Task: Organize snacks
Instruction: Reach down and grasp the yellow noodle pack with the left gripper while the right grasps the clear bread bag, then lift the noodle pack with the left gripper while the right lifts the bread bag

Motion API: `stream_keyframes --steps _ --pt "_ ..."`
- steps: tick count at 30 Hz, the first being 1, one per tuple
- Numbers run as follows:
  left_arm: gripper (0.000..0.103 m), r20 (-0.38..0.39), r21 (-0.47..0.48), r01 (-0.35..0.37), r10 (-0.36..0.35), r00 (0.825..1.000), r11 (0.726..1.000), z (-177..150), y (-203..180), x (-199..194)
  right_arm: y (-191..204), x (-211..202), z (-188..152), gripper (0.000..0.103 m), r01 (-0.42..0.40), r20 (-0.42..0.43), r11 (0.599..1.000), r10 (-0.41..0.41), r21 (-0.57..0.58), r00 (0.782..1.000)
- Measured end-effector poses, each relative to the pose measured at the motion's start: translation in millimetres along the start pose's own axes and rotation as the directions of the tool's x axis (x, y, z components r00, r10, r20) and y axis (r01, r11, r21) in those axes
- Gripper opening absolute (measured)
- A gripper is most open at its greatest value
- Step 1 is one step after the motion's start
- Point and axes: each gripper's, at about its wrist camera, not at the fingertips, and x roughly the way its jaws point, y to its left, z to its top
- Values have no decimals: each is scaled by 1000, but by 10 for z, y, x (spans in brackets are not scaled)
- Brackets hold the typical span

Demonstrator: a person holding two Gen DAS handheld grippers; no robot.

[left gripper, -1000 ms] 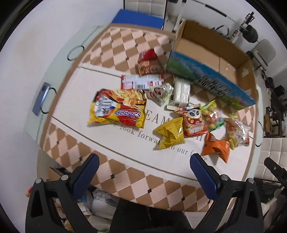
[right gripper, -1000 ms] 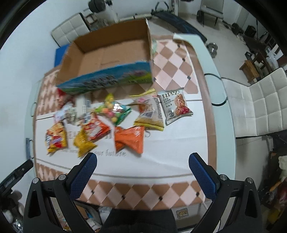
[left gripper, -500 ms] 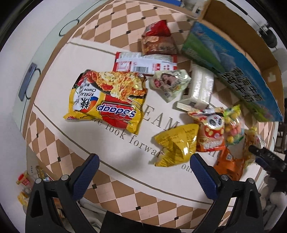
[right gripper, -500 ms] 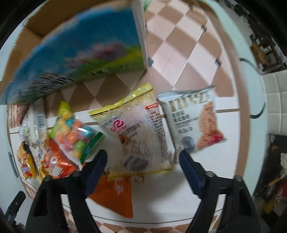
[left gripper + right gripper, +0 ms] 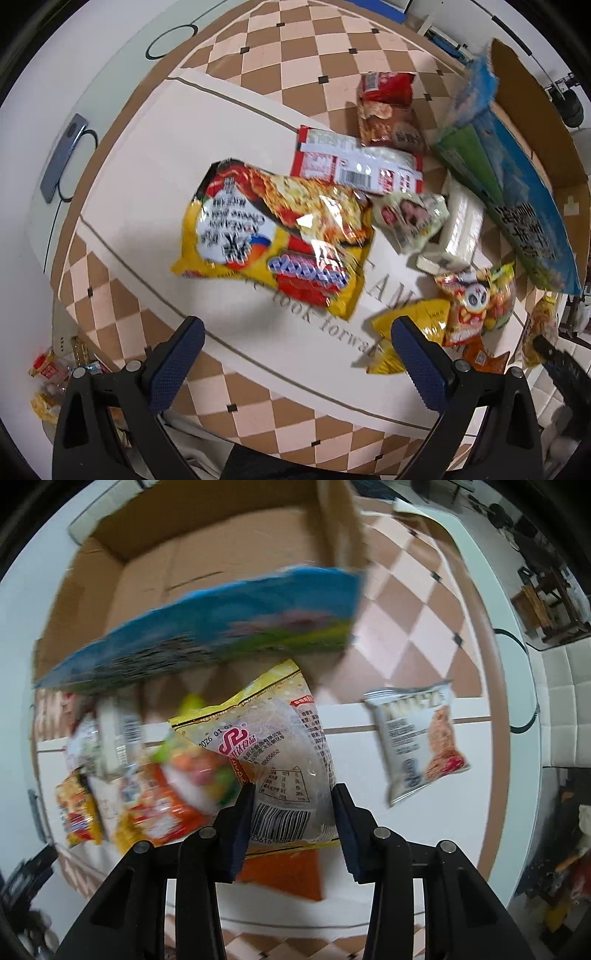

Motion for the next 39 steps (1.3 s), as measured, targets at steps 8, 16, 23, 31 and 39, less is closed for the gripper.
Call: stream_keyframes --steps 8,16,23,31,39 --pt "103 -86 130 -69 81 993 989 559 18 511 536 54 -105 44 33 -28 999 -34 -22 999" --pt "103 -137 188 -39 65 988 981 780 20 792 955 261 -123 44 71 -56 997 -73 -40 996" --pt "103 -63 367 -27 54 997 930 739 -205 716 1256 329 -155 44 83 -67 992 -89 -94 994" --pt "103 -142 241 73 -39 989 968 959 105 352 1362 301 -229 44 64 -80 990 -74 -124 994" --pt "103 -122 -190 127 -152 981 974 672 508 136 1358 319 -229 44 37 -71 995 -43 -93 997"
